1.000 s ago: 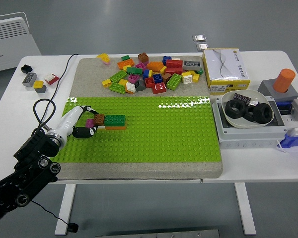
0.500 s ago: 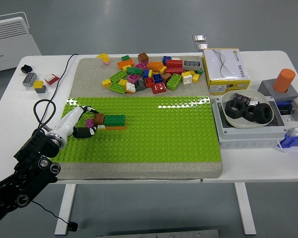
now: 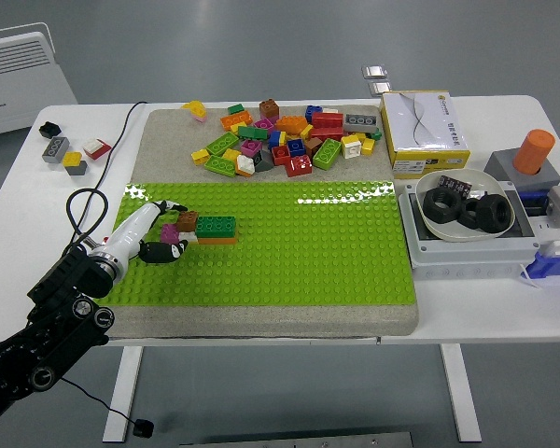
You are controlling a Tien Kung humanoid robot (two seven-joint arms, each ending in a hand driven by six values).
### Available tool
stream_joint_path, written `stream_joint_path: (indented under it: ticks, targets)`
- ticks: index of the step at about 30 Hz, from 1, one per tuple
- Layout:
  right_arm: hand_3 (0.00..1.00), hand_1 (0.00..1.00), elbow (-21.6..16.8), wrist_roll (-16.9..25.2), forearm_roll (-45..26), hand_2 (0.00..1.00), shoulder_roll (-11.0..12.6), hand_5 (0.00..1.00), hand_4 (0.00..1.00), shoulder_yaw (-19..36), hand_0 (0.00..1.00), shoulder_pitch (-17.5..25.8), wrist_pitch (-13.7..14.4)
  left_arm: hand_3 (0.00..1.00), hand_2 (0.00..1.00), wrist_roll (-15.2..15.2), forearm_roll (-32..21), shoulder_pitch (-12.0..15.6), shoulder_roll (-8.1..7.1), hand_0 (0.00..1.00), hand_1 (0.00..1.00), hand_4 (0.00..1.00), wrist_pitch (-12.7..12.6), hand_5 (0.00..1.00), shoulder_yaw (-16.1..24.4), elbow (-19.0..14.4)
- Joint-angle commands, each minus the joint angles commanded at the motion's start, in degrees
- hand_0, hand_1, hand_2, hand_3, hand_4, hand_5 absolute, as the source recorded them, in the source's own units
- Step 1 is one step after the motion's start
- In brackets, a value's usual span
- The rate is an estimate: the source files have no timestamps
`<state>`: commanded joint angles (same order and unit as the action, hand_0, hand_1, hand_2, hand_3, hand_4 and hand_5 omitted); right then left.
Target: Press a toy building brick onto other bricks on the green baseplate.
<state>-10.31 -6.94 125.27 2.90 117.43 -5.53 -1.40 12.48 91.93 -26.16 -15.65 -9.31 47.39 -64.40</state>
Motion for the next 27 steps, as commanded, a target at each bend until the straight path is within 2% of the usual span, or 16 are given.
stream_joint_path:
  ticks: [27]
  targets:
    - [0.754, 0.699, 0.0, 0.1, 1.2, 0.686, -0.1, 0.799, 0.806, 1.9, 0.514, 0.1, 0.0, 0.786, 0.982, 0.1, 0.3, 0.2, -1.02, 0.919, 0.958, 0.723, 0.4, 0.037, -0.3, -1.0]
